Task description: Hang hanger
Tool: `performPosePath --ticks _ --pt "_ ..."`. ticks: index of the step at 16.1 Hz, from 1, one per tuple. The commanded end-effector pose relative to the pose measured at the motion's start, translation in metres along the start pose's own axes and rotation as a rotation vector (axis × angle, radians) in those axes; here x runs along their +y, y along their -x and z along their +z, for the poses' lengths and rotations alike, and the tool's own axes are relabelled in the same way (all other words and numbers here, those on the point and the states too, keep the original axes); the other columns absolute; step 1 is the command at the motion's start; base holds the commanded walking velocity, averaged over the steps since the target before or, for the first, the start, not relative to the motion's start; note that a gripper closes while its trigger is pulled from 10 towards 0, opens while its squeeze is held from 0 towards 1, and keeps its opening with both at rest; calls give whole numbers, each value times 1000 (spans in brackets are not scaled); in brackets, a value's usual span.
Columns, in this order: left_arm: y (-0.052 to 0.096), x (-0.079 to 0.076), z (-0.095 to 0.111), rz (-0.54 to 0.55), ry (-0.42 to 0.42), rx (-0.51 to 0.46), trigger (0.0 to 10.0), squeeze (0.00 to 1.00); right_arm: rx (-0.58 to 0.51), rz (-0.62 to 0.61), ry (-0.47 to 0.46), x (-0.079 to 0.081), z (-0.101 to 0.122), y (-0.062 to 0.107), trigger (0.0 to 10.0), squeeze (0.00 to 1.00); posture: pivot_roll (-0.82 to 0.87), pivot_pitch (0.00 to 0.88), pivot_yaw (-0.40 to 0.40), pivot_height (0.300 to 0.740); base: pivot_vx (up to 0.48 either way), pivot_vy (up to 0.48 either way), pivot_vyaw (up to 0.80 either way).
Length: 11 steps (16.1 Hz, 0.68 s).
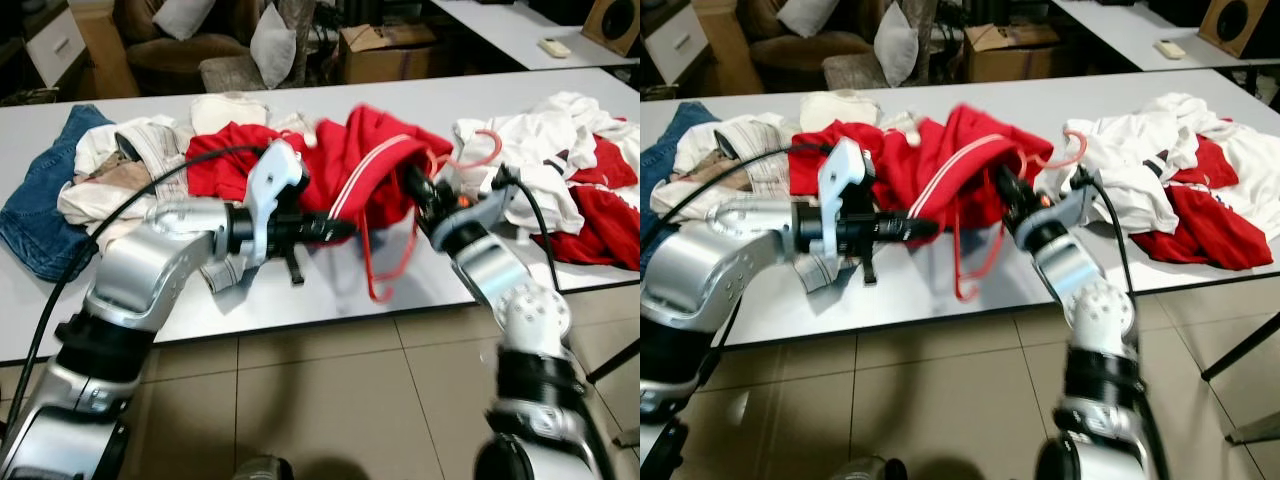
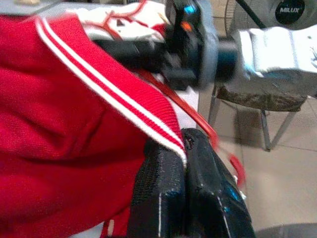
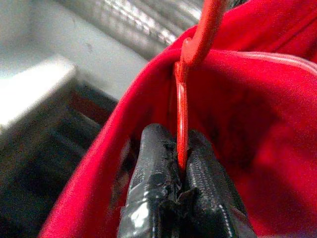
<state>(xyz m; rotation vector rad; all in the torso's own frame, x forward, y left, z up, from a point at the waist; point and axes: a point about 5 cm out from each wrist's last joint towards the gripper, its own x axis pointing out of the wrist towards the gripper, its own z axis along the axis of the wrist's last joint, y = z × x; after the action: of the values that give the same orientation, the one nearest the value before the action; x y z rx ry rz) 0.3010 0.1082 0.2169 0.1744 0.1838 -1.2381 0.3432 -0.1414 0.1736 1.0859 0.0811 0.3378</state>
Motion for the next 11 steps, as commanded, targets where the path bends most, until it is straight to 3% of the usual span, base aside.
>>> performPosePath --ticks 1,4,6,8,10,11 --pt "1 -6 8 -47 -13 -28 0 0 -112 14 -66 4 16 -5 10000 0 -91 0 34 740 0 0 0" --pt "1 -14 -1 -88 9 9 0 0 -217 2 -208 7 22 -21 10000 0 -85 0 30 740 0 0 0" --pt "-2 -25 3 -156 44 -40 0 0 -260 8 -283 11 21 -30 10000 0 -82 0 26 740 0 0 0" --pt "-5 -29 8 -177 69 -97 0 0 -272 -6 -264 13 17 -35 10000 0 -84 0 25 740 0 0 0" --pt "-2 -24 30 -175 147 -280 0 0 -273 -26 -200 16 12 -40 10000 0 -81 0 20 740 0 0 0" --pt "-1 -25 34 -185 162 -310 0 0 -276 -30 -207 16 10 -42 10000 0 -80 0 19 740 0 0 0"
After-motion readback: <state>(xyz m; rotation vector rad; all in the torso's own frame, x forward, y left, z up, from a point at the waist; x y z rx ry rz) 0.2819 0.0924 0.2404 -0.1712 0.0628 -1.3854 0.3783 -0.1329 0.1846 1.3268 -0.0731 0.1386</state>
